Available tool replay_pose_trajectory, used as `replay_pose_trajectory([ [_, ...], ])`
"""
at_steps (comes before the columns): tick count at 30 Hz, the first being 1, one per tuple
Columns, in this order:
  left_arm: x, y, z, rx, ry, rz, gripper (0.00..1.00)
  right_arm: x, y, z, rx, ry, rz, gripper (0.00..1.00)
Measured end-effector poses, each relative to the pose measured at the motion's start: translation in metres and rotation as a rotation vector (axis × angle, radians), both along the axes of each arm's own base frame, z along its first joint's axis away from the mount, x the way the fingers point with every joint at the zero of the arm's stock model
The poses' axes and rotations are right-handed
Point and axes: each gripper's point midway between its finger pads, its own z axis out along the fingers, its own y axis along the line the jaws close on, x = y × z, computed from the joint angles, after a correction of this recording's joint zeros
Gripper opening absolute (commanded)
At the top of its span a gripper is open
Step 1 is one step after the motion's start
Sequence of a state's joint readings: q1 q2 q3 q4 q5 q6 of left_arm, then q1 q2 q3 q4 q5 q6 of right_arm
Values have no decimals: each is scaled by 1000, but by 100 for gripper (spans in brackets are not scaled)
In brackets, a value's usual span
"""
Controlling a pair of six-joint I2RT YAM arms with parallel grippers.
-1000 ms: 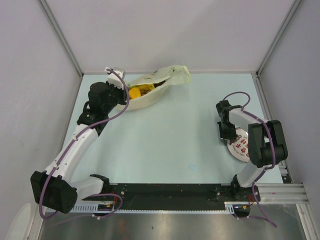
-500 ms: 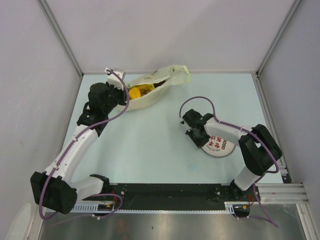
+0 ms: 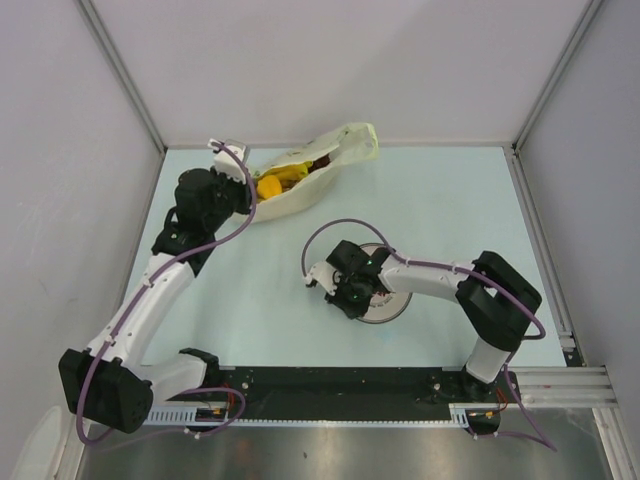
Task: Take the fake fruits out of the plastic bag
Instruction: Move the plate to the center of the board.
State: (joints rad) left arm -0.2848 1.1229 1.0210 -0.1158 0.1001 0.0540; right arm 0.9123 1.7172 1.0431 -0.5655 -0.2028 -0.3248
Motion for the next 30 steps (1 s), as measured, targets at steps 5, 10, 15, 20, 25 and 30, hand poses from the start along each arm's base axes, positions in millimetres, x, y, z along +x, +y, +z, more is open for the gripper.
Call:
replay_pose_trajectory([
  [5, -3, -1, -10, -14, 29, -2, 0, -41, 31, 0, 98, 123, 124, 4],
  [10, -10, -1, -18, -35, 54, 2, 0, -63, 49, 7, 164, 187, 171, 7],
  [15, -16, 1, -14, -45, 47, 4, 0, -59, 58, 24, 203, 203, 157, 30],
  [20, -20, 2, -14, -42, 55, 5, 0, -21, 64, 85, 358, 120, 62, 54],
  [25, -25, 5, -22, -32, 92, 14, 0, 92, 58, 192, 599, -173, -200, 61],
  [30, -29, 5, -31, -56, 122, 26, 0, 201, 23, 281, 738, -414, -514, 65],
])
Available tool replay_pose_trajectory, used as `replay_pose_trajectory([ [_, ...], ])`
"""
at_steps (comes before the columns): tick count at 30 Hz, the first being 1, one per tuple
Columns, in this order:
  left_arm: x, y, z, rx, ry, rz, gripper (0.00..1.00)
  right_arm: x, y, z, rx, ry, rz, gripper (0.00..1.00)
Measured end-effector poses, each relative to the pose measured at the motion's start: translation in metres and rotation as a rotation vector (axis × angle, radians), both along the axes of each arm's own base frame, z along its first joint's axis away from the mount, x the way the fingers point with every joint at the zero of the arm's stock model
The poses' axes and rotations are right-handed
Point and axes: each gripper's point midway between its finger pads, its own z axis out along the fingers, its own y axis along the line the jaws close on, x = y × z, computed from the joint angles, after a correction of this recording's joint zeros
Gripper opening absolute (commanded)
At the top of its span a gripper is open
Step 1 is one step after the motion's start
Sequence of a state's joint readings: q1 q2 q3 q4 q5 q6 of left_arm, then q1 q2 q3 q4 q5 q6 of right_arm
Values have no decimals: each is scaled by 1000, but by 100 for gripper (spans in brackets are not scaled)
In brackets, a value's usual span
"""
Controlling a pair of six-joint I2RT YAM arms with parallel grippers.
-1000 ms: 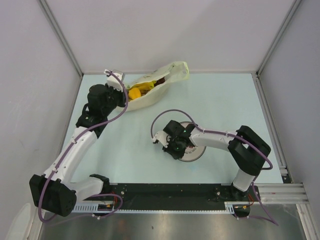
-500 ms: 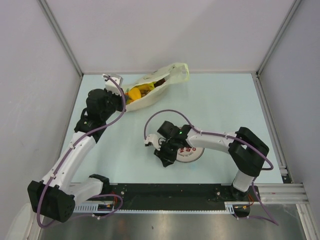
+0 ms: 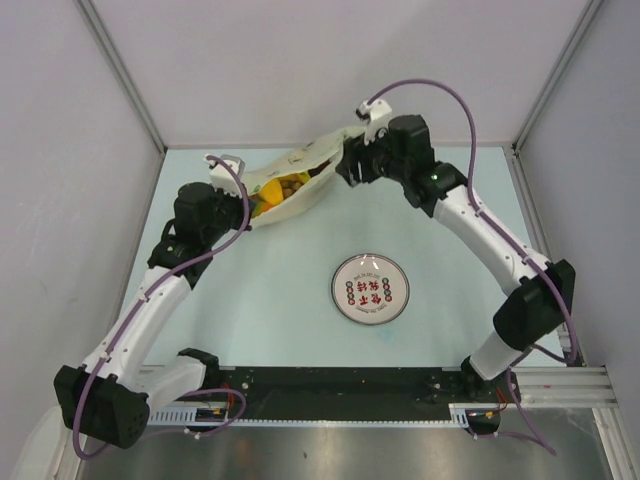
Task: Take the fake fruits out of the plastic bag
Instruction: Move the plate to the center of the board, then move the plastic bag to the center of the board.
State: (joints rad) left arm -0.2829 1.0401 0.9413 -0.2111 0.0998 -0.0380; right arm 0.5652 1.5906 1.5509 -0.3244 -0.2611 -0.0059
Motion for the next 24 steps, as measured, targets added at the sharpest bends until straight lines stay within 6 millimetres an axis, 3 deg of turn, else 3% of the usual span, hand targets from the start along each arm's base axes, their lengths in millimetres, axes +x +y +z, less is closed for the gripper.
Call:
replay_pose_trajectory([
  [2, -1, 0, -2, -13, 12, 5, 0, 35, -12, 15, 16, -39, -126, 66],
  [4, -1, -1, -2, -22, 18, 7, 0, 64, -24, 13, 7, -53, -233, 67],
  [6, -2, -2, -2, -29, 22, 5, 0, 86, -34, -1, -20, -47, -308, 68],
  [10, -1, -3, -1, -33, 16, 3, 0, 131, -59, -51, -140, -26, -443, 69],
  [15, 2, -4, 0, -35, 7, 2, 0, 157, -78, -103, -274, -6, -509, 70],
  [20, 10, -8, -11, -29, 36, -9, 0, 185, -90, -116, -320, -51, -562, 71],
  [22, 15, -12, -14, -29, 49, -20, 0, 196, -103, -117, -337, -75, -603, 70],
  [24, 25, -16, -13, -33, 50, -30, 0, 206, -129, -118, -355, -83, -658, 70],
])
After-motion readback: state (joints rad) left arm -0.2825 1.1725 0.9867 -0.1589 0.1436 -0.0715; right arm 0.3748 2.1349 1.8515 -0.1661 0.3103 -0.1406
